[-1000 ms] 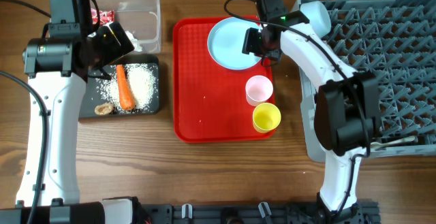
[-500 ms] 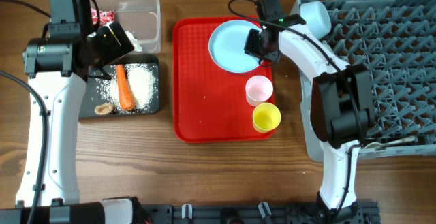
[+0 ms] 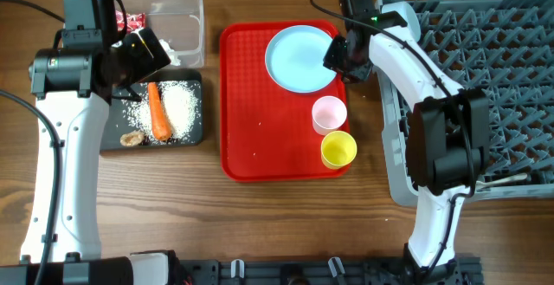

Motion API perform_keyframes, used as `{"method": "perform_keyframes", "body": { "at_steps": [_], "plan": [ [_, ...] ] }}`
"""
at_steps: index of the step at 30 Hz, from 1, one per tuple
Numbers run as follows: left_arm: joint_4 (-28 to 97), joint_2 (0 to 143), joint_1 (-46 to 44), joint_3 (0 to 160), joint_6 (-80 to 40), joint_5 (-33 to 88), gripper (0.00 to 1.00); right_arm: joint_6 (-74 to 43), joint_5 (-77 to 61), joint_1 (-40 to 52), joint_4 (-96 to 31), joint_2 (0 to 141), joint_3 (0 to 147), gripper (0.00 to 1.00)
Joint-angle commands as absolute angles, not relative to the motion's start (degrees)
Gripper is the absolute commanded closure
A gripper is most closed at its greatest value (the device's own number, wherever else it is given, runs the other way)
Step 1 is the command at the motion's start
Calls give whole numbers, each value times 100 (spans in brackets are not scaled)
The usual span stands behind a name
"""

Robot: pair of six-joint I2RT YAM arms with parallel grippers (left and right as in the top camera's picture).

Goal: Sort waste into correct bins and load items into the dishwasher rack
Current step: 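Lift the plate and carry it right toward the dish rack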

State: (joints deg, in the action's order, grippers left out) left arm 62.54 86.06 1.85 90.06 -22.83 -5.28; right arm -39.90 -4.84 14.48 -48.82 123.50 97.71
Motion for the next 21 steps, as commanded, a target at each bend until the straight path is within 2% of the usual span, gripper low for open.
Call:
{"method": "perform_keyframes", "body": {
  "at_steps": [1,9,15,21],
  "plan": [
    [6239,8593,204,9035,-2290,-582,0,-4091,-344,1511,-4748,12248,9502,61],
    [6239,8593,204,9035,-2290,-582,0,-4213,-482,1682,-3848,12248,8927,70],
    [6239,8593,204,9035,-2290,-582,0,-4169,-602,1697,-3470,12317,8849,95],
    [6239,8593,204,9035,-2290,-582,0,-3417,-648,1680,-3046,12315,8849,96]
  ]
}}
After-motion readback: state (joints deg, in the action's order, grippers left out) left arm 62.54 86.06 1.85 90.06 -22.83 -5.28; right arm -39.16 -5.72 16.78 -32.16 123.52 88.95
